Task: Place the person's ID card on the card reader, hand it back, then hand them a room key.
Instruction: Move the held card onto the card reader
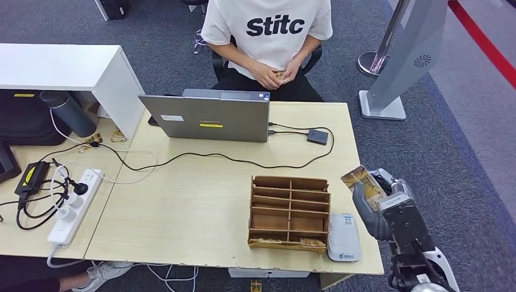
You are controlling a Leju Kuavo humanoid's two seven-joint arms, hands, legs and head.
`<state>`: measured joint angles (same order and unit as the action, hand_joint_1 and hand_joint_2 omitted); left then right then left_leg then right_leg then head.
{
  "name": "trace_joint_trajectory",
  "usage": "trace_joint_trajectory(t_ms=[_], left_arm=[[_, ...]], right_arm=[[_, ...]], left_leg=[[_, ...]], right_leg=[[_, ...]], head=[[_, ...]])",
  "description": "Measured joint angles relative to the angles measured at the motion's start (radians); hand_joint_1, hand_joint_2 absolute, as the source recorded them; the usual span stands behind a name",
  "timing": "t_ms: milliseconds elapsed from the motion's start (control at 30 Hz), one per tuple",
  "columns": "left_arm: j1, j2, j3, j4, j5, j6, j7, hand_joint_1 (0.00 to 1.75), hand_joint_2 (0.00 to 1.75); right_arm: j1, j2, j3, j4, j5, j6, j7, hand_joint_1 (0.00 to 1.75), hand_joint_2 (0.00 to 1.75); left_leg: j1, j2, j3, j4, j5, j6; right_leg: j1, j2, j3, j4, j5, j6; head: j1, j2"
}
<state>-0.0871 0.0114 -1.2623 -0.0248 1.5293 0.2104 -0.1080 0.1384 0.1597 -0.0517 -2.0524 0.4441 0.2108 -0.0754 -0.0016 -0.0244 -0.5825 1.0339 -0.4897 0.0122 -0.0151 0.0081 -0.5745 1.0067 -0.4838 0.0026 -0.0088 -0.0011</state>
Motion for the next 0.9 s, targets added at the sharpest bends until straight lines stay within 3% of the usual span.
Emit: trace_joint_trajectory(t_ms=[133,267,900], left_arm=[[0.0,0.001,0.021,0.0,0.0,0.002,-0.001,0.0,1.75],[0.0,0.006,0.029,0.0,0.0,0.001,-0.007,0.0,1.75],[0.0,0.031,0.029,0.0,0.0,-0.028,-0.007,0.0,1.75]], right_arm=[[0.037,0.003,-0.056,0.002,0.0,0.04,0.014,1.65,1.75],[0.054,-0.008,-0.058,0.02,0.048,0.076,0.02,1.69,1.75],[0.071,-0.212,0.169,0.189,0.132,0.047,0.061,1.72,1.75]], left_leg=[[0.0,0.0,0.0,0.0,0.0,0.0],[0.0,0.0,0.0,0.0,0.0,0.0],[0.0,0.0,0.0,0.0,0.0,0.0]], right_leg=[[0.0,0.0,0.0,0.0,0.0,0.0],[0.0,0.0,0.0,0.0,0.0,0.0],[0.0,0.0,0.0,0.0,0.0,0.0]], head=[[0.0,0.0],[0.0,0.0],[0.0,0.0]])
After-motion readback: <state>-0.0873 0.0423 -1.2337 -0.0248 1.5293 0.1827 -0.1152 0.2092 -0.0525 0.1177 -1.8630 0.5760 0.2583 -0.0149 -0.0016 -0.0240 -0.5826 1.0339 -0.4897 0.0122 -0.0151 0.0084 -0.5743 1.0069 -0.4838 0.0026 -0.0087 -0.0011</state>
